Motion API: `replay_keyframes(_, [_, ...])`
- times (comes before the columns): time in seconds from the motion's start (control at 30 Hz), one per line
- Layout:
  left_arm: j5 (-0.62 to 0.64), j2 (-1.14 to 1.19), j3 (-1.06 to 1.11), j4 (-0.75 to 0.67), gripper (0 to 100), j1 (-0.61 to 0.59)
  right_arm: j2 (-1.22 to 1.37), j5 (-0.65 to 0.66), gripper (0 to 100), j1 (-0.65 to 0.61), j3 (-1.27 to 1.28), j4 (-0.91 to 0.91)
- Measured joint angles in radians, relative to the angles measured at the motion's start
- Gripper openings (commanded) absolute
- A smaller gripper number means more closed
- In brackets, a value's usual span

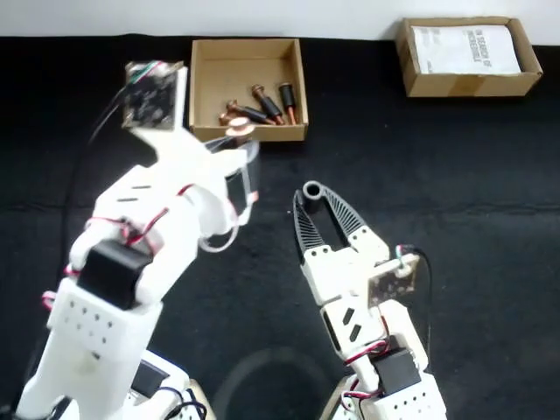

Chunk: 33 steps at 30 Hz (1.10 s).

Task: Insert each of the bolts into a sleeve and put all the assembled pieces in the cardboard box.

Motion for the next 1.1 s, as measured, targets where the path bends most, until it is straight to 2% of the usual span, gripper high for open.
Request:
replay_keyframes(0.23, [-0.018,0.106,-0.147,-0.037,1,0.118,0.000,0.000,0.8,0.000,0.000,-0.025])
replay_keyframes(0.5, [-0.209,0.109,-0.147,-0.232,1,0.149,0.000,0.000,0.8,0.000,0.000,-0.025])
replay_keyframes(0.8, [-0.361,0.066,0.003,-0.245,1,0.299,0.000,0.000,0.8,0.000,0.002,-0.025])
replay_keyframes(1.1, [-0.370,0.009,0.101,-0.264,1,0.305,0.000,0.000,0.8,0.000,0.002,-0.025])
